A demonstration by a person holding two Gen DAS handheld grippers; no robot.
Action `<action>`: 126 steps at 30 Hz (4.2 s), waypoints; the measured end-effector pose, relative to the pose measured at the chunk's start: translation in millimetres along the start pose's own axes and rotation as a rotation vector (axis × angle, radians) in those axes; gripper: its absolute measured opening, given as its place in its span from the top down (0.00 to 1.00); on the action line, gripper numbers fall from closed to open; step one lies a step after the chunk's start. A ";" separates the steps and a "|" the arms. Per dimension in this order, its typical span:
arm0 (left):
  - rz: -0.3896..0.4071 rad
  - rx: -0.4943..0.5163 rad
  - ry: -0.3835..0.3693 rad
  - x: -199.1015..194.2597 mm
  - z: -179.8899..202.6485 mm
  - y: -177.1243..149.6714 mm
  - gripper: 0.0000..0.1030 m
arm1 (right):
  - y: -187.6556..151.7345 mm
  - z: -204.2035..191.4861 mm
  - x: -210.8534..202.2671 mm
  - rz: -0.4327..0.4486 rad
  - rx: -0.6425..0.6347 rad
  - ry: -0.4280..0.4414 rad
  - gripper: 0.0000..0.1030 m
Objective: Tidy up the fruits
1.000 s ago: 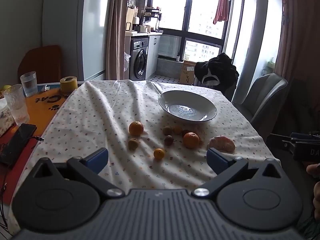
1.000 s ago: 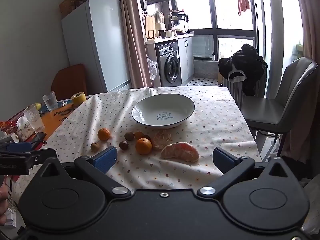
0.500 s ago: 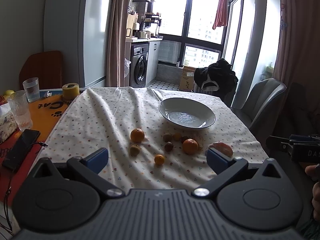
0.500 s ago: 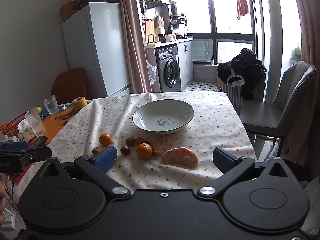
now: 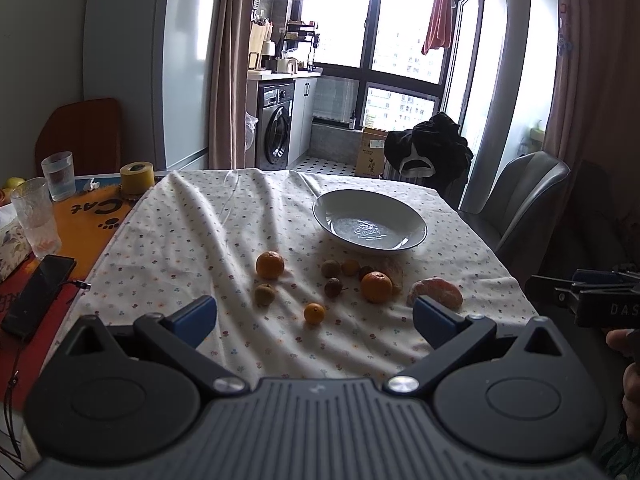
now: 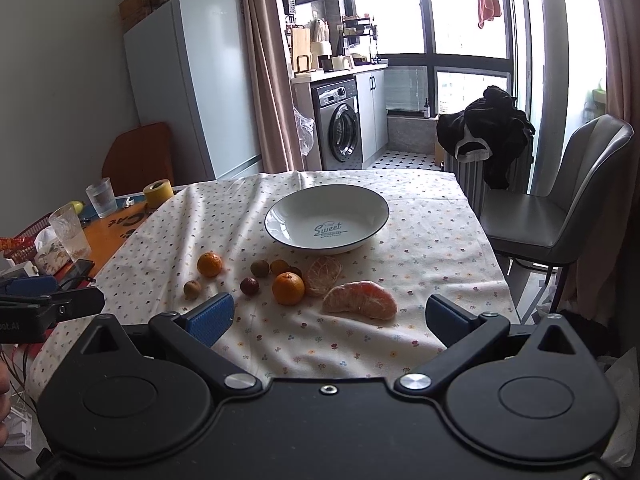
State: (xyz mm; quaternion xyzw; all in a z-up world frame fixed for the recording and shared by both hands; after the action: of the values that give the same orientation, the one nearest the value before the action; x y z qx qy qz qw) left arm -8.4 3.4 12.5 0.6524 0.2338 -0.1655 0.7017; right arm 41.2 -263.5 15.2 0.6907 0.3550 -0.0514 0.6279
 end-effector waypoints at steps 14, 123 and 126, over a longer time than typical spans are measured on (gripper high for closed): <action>0.000 0.006 -0.002 3.8 1.1 -4.6 0.00 | -0.9 2.3 -1.0 -0.005 -0.001 -0.015 0.00; -0.225 -0.063 -0.112 205.8 -10.7 -9.6 0.78 | -23.6 36.8 208.0 -0.234 0.053 -0.191 0.00; -0.225 -0.069 -0.110 206.8 -12.0 -9.7 0.78 | -25.2 36.0 207.5 -0.226 0.056 -0.204 0.00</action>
State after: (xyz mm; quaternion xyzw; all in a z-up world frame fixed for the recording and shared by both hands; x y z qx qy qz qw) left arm 157.9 29.5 -108.6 0.5876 0.2721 -0.2708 0.7123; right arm 194.8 -208.7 -120.3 0.6548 0.3634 -0.2015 0.6313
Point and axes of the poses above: each gripper's, at about its wrist camera, not at the fingertips, and x roughly the way its jaws point, z to its right, y to its top, the point moved 1 cm from there along x, roughly the way its jaws point, and after that the axes turned 6 degrees about y, right-handed, at the moved point
